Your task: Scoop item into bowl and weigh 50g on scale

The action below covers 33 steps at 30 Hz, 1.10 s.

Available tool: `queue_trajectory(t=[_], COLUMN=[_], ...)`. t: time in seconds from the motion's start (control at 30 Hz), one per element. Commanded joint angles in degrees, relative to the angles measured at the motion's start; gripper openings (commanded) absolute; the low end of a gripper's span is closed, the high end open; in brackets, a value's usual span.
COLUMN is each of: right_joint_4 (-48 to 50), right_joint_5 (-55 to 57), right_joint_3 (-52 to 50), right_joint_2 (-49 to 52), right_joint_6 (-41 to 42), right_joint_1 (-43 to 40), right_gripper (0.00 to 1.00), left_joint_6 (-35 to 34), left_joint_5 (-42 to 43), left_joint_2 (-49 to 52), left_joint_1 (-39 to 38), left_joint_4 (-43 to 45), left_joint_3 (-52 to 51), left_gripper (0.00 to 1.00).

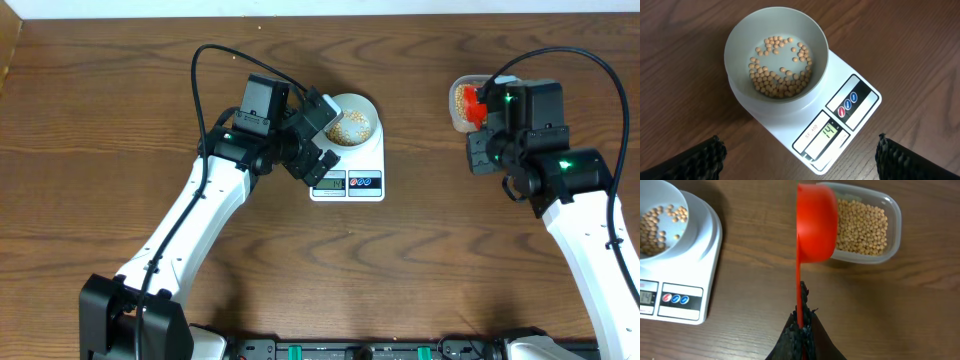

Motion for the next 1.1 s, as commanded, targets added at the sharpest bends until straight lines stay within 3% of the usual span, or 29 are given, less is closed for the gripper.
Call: queue_trajectory(t=[0.0, 1.07], right_joint_4=[-0.28, -0.90], right_joint_5=[1.51, 1.44], right_joint_3=[0.00, 0.00], right_joint_2=[-0.52, -0.52], right_joint_6=[0.98, 3.82], right_joint_1=[-0.24, -0.15], right_gripper=[0.01, 0.01], left_joint_6=[0.28, -1.70], left_joint_5=[0.48, 0.55], left_joint_2=[-1.36, -2.12], left_joint_1=[0.17, 0.20], left_joint_4=[0.04, -3.43], left_joint_3=[-0.28, -0.28], left_gripper=[0.98, 0.98])
